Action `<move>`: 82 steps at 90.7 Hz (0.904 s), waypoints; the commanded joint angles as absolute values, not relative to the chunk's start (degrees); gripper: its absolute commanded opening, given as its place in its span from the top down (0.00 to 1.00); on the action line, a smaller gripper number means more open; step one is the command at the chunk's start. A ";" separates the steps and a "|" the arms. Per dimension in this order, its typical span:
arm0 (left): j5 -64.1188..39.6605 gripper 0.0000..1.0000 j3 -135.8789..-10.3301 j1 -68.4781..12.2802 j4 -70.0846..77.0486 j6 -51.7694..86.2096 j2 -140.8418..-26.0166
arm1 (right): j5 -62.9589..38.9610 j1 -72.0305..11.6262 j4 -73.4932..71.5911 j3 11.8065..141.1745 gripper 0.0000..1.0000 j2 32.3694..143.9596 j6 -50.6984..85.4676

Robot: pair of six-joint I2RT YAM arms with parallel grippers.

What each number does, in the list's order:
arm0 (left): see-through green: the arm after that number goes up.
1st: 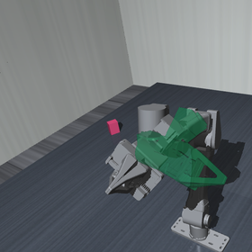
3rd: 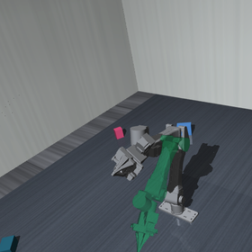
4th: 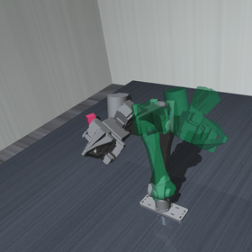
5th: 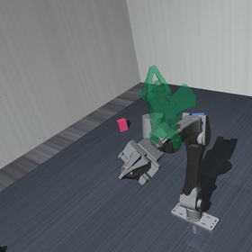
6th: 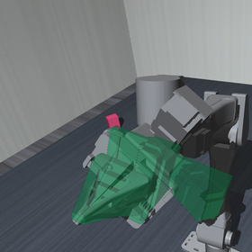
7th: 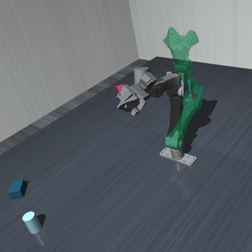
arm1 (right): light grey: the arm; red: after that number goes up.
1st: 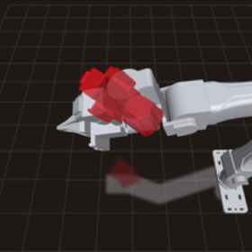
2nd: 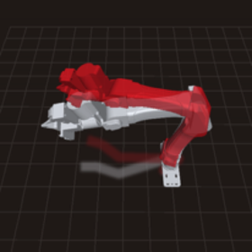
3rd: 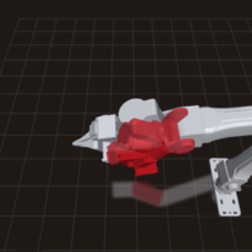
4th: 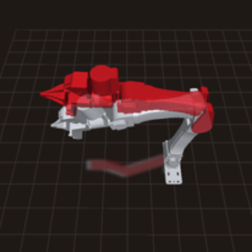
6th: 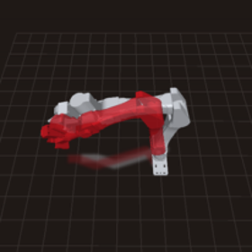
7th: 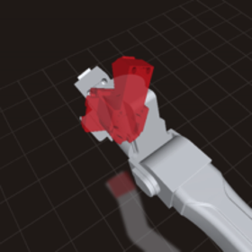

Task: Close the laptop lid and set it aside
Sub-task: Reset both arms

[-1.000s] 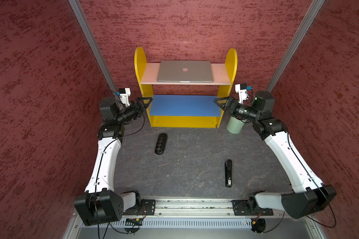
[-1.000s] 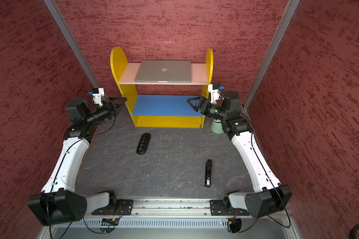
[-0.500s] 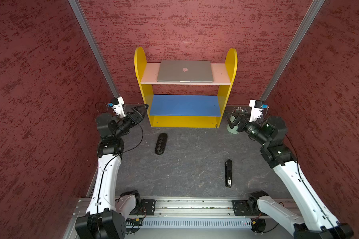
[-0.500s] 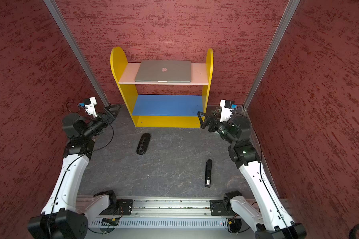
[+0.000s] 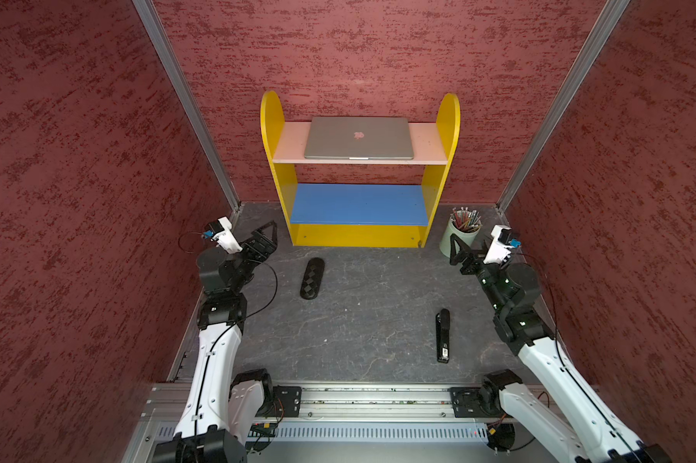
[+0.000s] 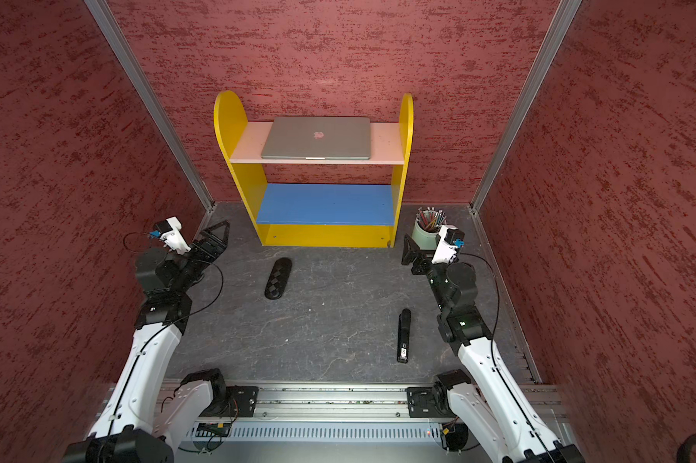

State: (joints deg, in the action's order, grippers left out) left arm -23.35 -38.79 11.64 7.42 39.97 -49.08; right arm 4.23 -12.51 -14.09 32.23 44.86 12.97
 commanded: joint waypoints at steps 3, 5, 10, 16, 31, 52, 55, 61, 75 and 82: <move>-17.75 0.00 -36.30 12.28 11.15 37.97 -47.27 | 13.29 -12.21 -20.67 29.11 0.02 44.69 9.83; -17.23 0.00 -35.90 12.26 11.16 37.97 -47.15 | 14.22 -12.19 -20.86 28.66 0.02 44.79 9.75; -15.90 0.00 -35.00 12.25 11.24 37.77 -46.93 | 16.32 -12.11 -21.53 27.37 0.02 45.19 9.72; -14.04 0.00 -33.75 12.28 11.21 37.60 -46.62 | 18.54 -12.00 -22.73 25.89 0.02 45.70 9.76; -9.90 0.00 -29.89 12.29 13.74 36.85 -45.85 | 22.04 -11.36 -25.33 22.78 0.02 47.60 10.21; -2.37 0.00 -22.12 12.04 20.07 36.00 -44.34 | 23.98 -10.50 -30.82 19.09 0.02 51.25 12.96; -1.44 0.00 -21.07 11.94 21.17 35.89 -44.37 | 24.32 -10.45 -31.45 18.73 0.02 51.88 13.11; 0.07 0.00 -19.32 11.72 22.79 35.14 -44.57 | 25.40 -10.32 -33.27 17.91 0.02 53.31 13.34; 4.20 0.00 -16.77 10.38 24.03 32.23 -46.13 | 27.63 -10.04 -36.23 16.13 0.02 57.01 13.44; 6.62 0.00 -15.38 9.64 25.09 31.75 -47.34 | 28.90 -9.87 -38.54 15.59 0.02 59.13 13.64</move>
